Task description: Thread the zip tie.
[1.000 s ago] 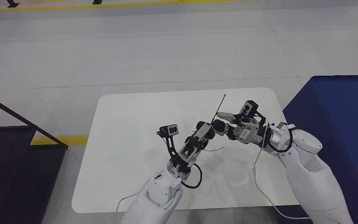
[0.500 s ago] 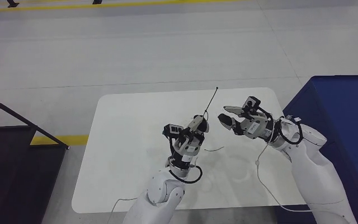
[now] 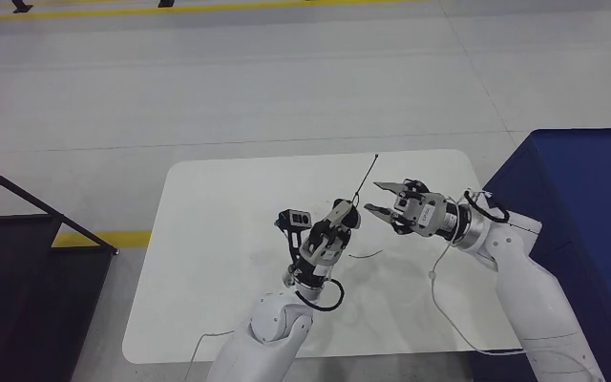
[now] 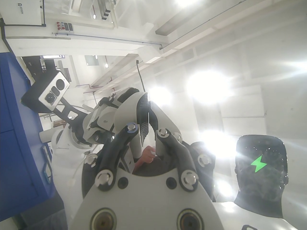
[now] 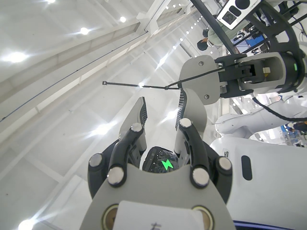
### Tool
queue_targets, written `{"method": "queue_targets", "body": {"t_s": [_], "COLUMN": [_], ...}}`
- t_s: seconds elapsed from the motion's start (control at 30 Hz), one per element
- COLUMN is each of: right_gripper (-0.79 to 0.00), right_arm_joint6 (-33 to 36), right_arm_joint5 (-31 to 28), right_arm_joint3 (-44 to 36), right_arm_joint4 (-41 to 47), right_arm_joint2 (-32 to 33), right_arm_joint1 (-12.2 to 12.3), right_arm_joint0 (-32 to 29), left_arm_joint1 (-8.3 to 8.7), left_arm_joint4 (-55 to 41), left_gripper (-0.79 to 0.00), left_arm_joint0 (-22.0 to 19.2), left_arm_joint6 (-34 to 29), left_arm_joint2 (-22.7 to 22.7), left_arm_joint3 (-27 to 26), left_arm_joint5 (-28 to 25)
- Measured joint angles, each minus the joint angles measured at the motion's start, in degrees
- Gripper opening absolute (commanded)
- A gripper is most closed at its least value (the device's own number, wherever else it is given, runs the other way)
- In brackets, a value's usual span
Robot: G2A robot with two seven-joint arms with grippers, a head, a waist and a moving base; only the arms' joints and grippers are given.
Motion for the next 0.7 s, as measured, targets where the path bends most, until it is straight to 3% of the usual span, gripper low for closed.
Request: {"method": "queue_targets", "body": {"t_s": [0.43,0.7], "right_gripper": [-0.499,-0.526], "right_arm_joint6": [-12.0,-16.5], "right_arm_joint5": [9.2,9.4], "right_arm_joint3": [3.1,2.6], "right_arm_joint4": [15.2,18.3], "right_arm_joint2": [-3.0,-3.4], "right_arm_joint1": [-0.7,-0.7], "right_arm_joint0": [2.3,2.6], "left_arm_joint1": [-0.04,-0.10], "left_arm_joint4": [7.6,9.7], "left_gripper": [-0.785,-0.785], "left_arm_joint0": [0.1,0.1], "left_arm_joint6": [1.1,1.5], "left_arm_joint2": [-0.8,-0.6], "left_arm_joint3": [1.6,2.1], "left_arm_joint5": [-4.8,-4.8]}}
